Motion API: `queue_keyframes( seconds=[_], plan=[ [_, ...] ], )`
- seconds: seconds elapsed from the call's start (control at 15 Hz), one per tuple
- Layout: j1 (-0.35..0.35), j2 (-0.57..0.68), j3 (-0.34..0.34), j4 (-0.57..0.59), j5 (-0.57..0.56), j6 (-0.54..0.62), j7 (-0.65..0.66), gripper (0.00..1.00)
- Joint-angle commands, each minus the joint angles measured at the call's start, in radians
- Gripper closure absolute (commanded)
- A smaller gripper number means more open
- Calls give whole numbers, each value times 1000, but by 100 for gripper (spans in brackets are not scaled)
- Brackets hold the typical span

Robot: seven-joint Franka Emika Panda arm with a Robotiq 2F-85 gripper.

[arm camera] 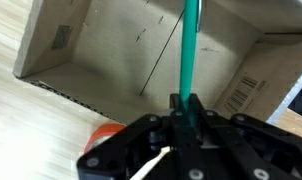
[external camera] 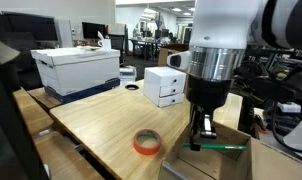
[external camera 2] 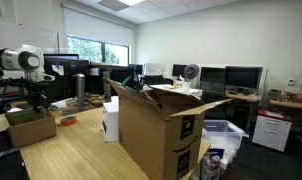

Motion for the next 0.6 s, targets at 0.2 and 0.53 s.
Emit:
queue_keyframes(
  seconds=[0.2,0.53],
  plan=[
    [-45,-83,23,22,118,-91,-114,95],
    [-52,-100,21,41,138,-95,-147,95]
  ],
)
